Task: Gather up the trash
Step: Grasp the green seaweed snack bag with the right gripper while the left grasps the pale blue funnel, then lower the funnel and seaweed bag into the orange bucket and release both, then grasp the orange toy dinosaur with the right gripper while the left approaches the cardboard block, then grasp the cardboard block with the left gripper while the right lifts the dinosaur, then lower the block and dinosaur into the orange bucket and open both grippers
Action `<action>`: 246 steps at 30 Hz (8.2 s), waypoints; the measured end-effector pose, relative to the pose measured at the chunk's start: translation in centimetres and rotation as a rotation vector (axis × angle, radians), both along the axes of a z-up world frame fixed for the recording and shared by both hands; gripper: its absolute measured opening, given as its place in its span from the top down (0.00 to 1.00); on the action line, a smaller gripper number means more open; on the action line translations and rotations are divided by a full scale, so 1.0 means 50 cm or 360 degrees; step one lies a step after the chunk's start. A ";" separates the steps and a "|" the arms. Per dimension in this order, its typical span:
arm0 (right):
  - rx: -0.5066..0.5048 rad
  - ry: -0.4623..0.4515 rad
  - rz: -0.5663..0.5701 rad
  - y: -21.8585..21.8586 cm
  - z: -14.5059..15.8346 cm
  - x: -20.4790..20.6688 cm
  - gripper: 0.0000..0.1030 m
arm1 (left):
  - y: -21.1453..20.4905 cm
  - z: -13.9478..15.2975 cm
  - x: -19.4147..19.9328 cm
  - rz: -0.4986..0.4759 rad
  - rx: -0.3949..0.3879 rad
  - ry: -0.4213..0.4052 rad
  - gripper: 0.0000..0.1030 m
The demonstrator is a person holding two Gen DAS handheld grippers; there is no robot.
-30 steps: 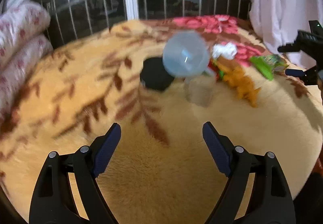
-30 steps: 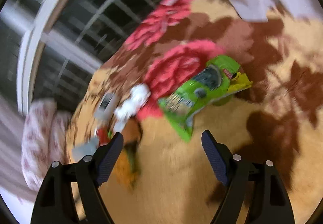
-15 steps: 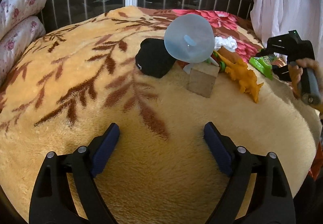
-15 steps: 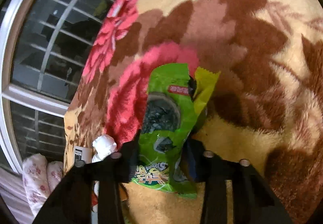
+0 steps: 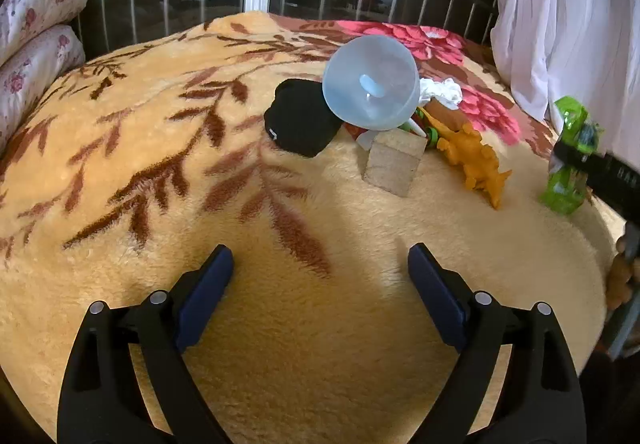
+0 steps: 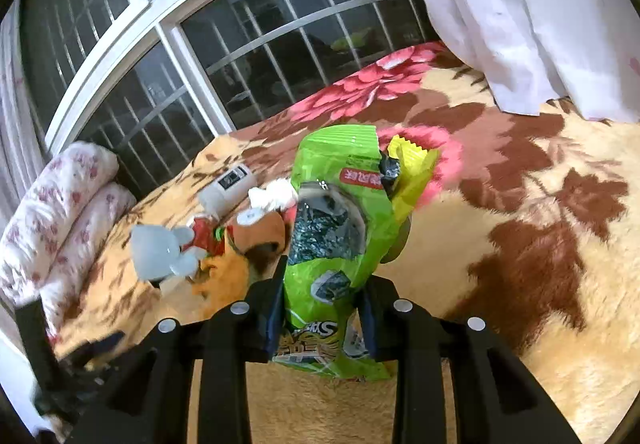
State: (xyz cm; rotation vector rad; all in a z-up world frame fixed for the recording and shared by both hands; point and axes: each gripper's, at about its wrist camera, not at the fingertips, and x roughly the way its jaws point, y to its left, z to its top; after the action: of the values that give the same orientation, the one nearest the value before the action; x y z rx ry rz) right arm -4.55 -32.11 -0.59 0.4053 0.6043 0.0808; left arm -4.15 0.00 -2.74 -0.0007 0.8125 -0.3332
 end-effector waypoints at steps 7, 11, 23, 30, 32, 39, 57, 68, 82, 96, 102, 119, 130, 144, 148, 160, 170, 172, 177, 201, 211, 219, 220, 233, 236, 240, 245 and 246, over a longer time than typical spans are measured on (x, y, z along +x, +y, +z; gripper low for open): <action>0.0157 -0.0009 0.0064 -0.019 -0.024 0.007 0.69 | -0.063 0.118 0.014 -0.0129 0.0009 -0.0155 0.16; 0.0215 -0.0031 0.0076 -0.024 -0.027 -0.001 0.68 | -0.108 0.134 0.072 -0.0111 -0.0052 -0.0118 0.16; 0.0285 -0.0027 0.0095 -0.033 -0.035 0.000 0.67 | -0.153 0.070 0.189 0.0055 -0.0117 0.0099 0.85; 0.0289 -0.0026 0.0083 -0.030 -0.035 -0.004 0.67 | -0.125 0.130 0.102 0.0008 -0.0127 -0.0078 0.89; 0.0283 -0.0022 0.0074 -0.030 -0.035 -0.005 0.67 | -0.104 0.150 0.061 -0.0017 -0.0165 -0.0119 0.89; 0.0183 0.0035 0.0002 -0.019 -0.023 -0.003 0.67 | -0.048 0.183 -0.101 -0.0101 -0.0171 -0.0259 0.89; -0.0126 -0.0062 0.0464 0.166 0.119 -0.353 0.68 | 0.032 0.101 -0.446 -0.0386 -0.0077 -0.0295 0.89; -0.0353 0.0288 0.0770 0.277 -0.041 -0.468 0.68 | 0.062 -0.042 -0.468 -0.0494 -0.0043 0.0027 0.89; -0.0475 0.1045 0.1009 0.364 -0.348 -0.386 0.67 | 0.030 -0.283 -0.380 -0.0490 0.0013 0.0705 0.89; -0.0454 0.1210 0.1012 0.379 -0.407 -0.359 0.38 | -0.007 -0.360 -0.359 -0.0481 0.0097 0.0923 0.66; -0.0440 0.1174 0.0968 0.368 -0.386 -0.369 0.35 | -0.003 -0.335 -0.353 -0.0448 0.0111 0.0834 0.38; -0.0495 0.0834 0.0788 0.283 -0.177 -0.424 0.25 | 0.024 -0.179 -0.380 -0.0337 0.0202 0.0488 0.29; -0.0490 0.0295 0.0568 0.213 0.049 -0.315 0.07 | 0.050 0.077 -0.331 -0.0199 0.0155 -0.0052 0.12; -0.0385 0.0347 0.0435 0.198 0.039 0.067 0.07 | 0.034 0.074 -0.038 0.0155 0.0126 -0.0049 0.12; -0.0321 0.0390 0.0418 0.192 0.017 0.123 0.08 | 0.027 0.052 -0.012 0.0142 0.0111 -0.0004 0.12; -0.0554 0.0589 0.0474 0.258 -0.062 0.201 0.56 | 0.002 0.021 0.025 0.0128 0.0140 0.0080 0.12; -0.0415 0.0368 0.0389 0.178 -0.005 0.116 0.58 | -0.053 0.016 0.035 0.0075 0.0202 0.0097 0.12; -0.0459 0.0331 0.0350 0.159 0.001 0.098 0.58 | -0.072 0.020 0.046 0.0053 0.0186 0.0107 0.12; -0.0341 0.0276 0.0220 0.070 -0.005 0.076 0.58 | -0.126 0.022 0.093 0.0025 0.0181 0.0144 0.12; -0.0070 0.0261 0.0214 0.020 -0.041 0.074 0.58 | -0.172 0.005 0.140 0.0095 0.0146 0.0118 0.55; -0.0076 0.0266 0.0177 0.017 -0.042 0.071 0.58 | -0.134 0.044 0.021 0.0124 0.0169 0.0026 0.55; -0.0241 0.0207 0.0111 0.041 -0.010 0.047 0.58 | -0.077 0.061 -0.091 0.0139 0.0171 -0.0043 0.55; -0.0260 0.0187 0.0118 0.048 -0.001 0.034 0.58 | -0.070 0.063 -0.104 0.0135 0.0172 -0.0053 0.55; -0.0267 0.0050 0.0451 0.185 0.078 -0.212 0.58 | -0.003 0.049 -0.280 -0.0005 0.0162 -0.0107 0.55; -0.0276 0.0097 0.0542 0.214 0.063 -0.279 0.58 | 0.007 0.032 -0.323 -0.0045 0.0194 -0.0085 0.55; -0.0300 0.0199 0.0660 0.246 0.021 -0.351 0.58 | 0.021 -0.012 -0.374 -0.0099 0.0244 -0.0015 0.55; -0.0383 0.0415 0.0795 0.299 -0.085 -0.418 0.58 | 0.037 -0.098 -0.406 -0.0140 0.0284 0.0166 0.55; -0.0384 0.0477 0.0820 0.308 -0.111 -0.422 0.58 | 0.040 -0.115 -0.407 -0.0146 0.0289 0.0202 0.55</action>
State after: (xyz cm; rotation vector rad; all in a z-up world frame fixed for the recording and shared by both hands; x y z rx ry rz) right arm -25.66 -16.69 -6.16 0.0176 0.9934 0.4409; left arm -24.49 1.98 -8.48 0.1872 0.9686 -0.3477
